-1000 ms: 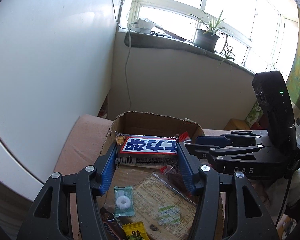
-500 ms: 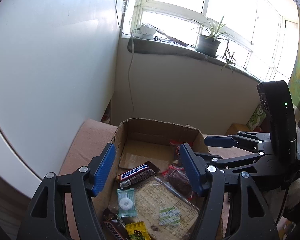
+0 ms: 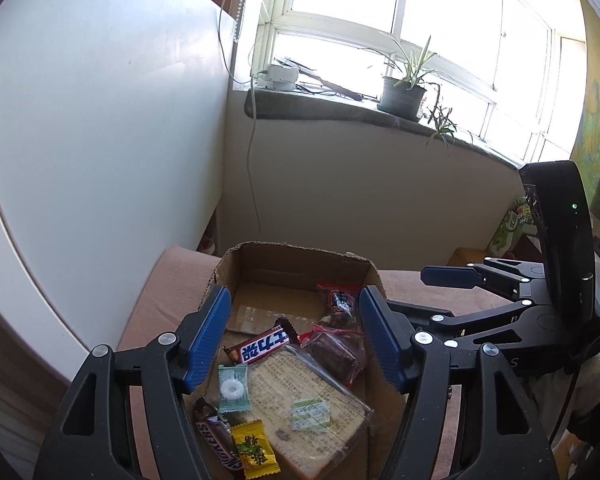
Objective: Organize snacks
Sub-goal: 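Move both tools back from the box to the remaining snacks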
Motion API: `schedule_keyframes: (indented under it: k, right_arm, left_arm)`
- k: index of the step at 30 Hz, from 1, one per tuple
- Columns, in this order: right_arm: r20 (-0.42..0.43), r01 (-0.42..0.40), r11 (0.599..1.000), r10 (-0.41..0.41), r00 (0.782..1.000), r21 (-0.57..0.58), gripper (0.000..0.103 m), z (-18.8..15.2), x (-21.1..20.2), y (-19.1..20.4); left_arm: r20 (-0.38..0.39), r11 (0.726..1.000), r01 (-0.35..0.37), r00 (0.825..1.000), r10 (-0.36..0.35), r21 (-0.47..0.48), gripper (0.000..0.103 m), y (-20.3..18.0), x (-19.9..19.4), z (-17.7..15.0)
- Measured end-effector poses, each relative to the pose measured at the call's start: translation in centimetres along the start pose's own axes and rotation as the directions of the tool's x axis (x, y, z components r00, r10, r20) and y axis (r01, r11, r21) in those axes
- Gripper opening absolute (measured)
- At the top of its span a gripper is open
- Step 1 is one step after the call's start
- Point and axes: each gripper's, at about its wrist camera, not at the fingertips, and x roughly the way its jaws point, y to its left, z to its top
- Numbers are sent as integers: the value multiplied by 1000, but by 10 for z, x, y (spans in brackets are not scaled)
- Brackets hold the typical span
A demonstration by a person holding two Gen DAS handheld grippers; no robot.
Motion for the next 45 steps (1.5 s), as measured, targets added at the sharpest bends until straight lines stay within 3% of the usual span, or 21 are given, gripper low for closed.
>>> schedule_keyframes:
  k: [8, 15, 31, 37, 45]
  right_arm:
    - [30, 39, 999, -39, 999, -11, 80, -20, -35, -8]
    - [50, 105, 994, -105, 993, -8, 80, -53, -70, -27]
    - [65, 235, 958, -248, 967, 164, 80, -140, -133, -99]
    - [38, 268, 955, -274, 961, 128, 80, -165, -134, -105]
    - [-28, 212, 962, -211, 977, 169, 80, -184, -109, -115]
  left_arm:
    - [17, 999, 33, 999, -34, 26, 67, -25, -18, -5]
    - [5, 996, 71, 997, -72, 52, 74, -53, -26, -17]
    - [-80, 981, 175, 982, -169, 80, 74, -111, -24, -55]
    - [-133, 971, 218, 970, -205, 95, 74, -135, -12, -73]
    - [-218, 961, 265, 945, -243, 79, 73, -158, 19, -89]
